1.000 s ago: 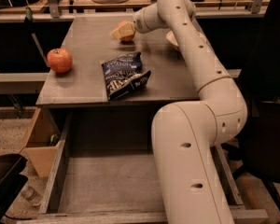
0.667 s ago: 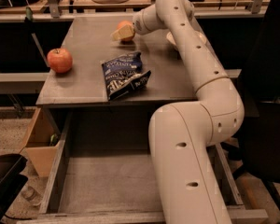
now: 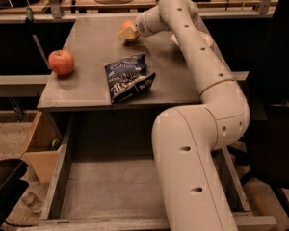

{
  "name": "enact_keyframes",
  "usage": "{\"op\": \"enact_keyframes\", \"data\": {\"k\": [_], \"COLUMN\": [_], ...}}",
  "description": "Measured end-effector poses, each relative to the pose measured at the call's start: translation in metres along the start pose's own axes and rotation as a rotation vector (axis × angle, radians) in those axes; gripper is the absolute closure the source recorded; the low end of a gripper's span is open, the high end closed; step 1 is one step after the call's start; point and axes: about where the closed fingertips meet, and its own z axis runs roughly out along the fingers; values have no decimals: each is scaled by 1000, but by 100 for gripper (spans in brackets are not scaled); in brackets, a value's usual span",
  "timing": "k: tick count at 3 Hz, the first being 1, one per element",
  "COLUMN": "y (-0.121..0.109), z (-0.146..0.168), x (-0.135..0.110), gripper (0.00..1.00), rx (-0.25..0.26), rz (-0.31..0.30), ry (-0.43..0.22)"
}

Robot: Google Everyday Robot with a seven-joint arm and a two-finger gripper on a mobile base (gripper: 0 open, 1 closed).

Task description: Place orange into top drawer

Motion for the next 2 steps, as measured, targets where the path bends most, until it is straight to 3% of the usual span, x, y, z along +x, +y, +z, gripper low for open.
{"op": "enact_keyframes", "data": {"k": [1, 2], "y": [2, 4], "z": [4, 7], "x": [2, 3], "gripper": [85, 100], "rx": [-4, -9], "rz": [0, 1], "ry": [3, 6]}}
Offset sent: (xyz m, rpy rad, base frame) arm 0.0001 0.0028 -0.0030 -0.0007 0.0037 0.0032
